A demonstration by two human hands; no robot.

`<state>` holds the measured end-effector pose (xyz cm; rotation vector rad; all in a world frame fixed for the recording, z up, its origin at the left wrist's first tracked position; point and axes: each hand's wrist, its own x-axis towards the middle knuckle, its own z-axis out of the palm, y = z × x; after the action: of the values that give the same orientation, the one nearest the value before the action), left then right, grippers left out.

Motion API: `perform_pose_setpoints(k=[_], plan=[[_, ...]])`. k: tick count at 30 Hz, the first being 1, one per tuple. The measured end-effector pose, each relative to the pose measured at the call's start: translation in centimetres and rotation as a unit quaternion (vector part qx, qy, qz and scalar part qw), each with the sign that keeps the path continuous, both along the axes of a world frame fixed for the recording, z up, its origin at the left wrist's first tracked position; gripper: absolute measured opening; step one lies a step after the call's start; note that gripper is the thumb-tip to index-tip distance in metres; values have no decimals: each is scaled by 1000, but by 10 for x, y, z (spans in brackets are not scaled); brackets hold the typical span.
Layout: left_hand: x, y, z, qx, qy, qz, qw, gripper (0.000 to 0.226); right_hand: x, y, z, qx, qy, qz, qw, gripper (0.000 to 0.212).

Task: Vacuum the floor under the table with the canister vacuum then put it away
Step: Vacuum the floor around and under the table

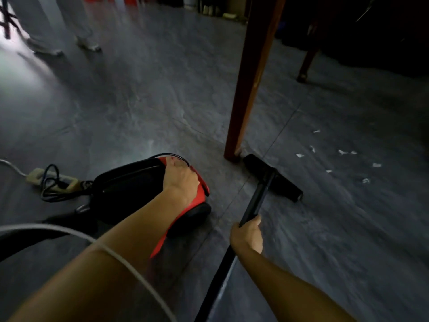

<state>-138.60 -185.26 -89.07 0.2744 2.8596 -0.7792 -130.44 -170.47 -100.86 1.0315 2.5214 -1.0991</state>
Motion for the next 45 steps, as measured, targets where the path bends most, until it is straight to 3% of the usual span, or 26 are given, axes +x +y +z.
perform_pose_setpoints(k=[8,13,15,19,22,25,33,39,45], plan=[[14,3,-7,32,6,0,999,47,-9,16,9,58,104,-41,992,58],[5,-6,1,160,-18,31,986,40,-23,20,20,41,125,-54,990,58],[0,-13,8,185,-64,45,980,42,-16,23,32,40,120,-49,991,59],[9,-29,5,112,-137,57,982,54,-2,40,60,41,120,-52,991,60],[23,-35,-1,83,-125,62,987,77,-1,58,69,48,134,-60,988,63],[39,-36,-8,98,-103,52,988,86,-5,71,60,54,142,-46,987,66],[39,-32,-4,105,-95,72,987,92,-2,60,41,21,127,-24,991,64],[46,-43,-17,121,-62,34,990,95,-22,46,24,8,126,-20,992,61],[47,-22,1,29,-84,55,995,82,-28,48,42,2,121,-22,992,66]])
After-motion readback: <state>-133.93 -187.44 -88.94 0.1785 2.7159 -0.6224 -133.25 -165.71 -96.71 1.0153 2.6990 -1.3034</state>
